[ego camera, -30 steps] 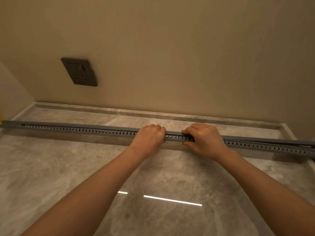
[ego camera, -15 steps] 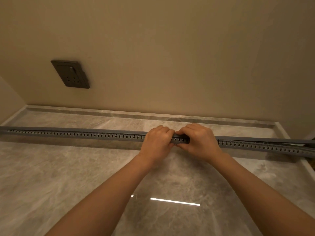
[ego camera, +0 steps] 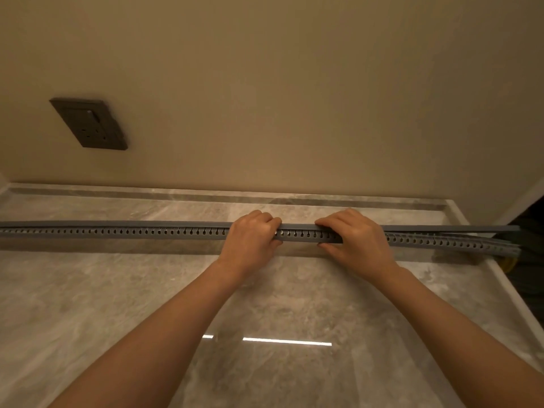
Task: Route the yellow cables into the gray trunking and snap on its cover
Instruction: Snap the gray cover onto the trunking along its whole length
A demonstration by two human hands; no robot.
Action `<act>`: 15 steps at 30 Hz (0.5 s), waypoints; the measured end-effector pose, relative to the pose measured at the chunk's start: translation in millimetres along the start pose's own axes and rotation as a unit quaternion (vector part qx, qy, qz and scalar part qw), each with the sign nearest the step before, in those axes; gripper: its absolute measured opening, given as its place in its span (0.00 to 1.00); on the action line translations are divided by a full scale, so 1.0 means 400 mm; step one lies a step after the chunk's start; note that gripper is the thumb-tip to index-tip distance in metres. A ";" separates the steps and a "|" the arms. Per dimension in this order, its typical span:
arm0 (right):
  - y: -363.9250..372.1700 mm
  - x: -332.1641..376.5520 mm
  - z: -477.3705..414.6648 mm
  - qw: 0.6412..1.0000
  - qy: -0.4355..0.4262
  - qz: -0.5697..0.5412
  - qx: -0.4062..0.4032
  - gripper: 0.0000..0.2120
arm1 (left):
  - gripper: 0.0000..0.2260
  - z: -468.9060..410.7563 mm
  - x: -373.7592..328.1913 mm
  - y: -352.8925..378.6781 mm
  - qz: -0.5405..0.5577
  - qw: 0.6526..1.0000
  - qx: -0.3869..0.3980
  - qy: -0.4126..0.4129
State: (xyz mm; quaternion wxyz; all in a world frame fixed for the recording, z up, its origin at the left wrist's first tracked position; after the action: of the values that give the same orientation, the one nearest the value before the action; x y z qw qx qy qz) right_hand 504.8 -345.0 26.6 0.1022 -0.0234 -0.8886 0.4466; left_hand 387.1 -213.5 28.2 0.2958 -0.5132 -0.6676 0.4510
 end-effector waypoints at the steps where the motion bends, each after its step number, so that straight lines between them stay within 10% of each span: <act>1: -0.002 0.000 0.003 1.000 -0.003 0.007 0.000 0.19 | 0.13 0.000 0.000 0.000 -0.002 1.000 0.000 0.001; 15: 0.003 -0.006 -0.010 0.999 -0.031 0.025 0.019 0.19 | 0.12 -0.004 -0.003 0.004 -0.018 0.999 0.027 0.010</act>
State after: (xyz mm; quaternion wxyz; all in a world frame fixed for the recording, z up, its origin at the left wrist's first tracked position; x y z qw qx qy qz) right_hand 508.0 -341.6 27.5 0.0640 -0.0300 -0.8817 0.4664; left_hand 389.3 -214.1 27.5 0.3243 -0.4973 -0.6615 0.4581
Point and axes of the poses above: each hand's wrist, its own z-axis away from the middle knuckle, its own y-axis out of the palm, x = y × z, the point moved 5 cm from there along -z, towards the middle knuckle, and after that the axes turned 2 degrees about -z, right-handed, at the moved point
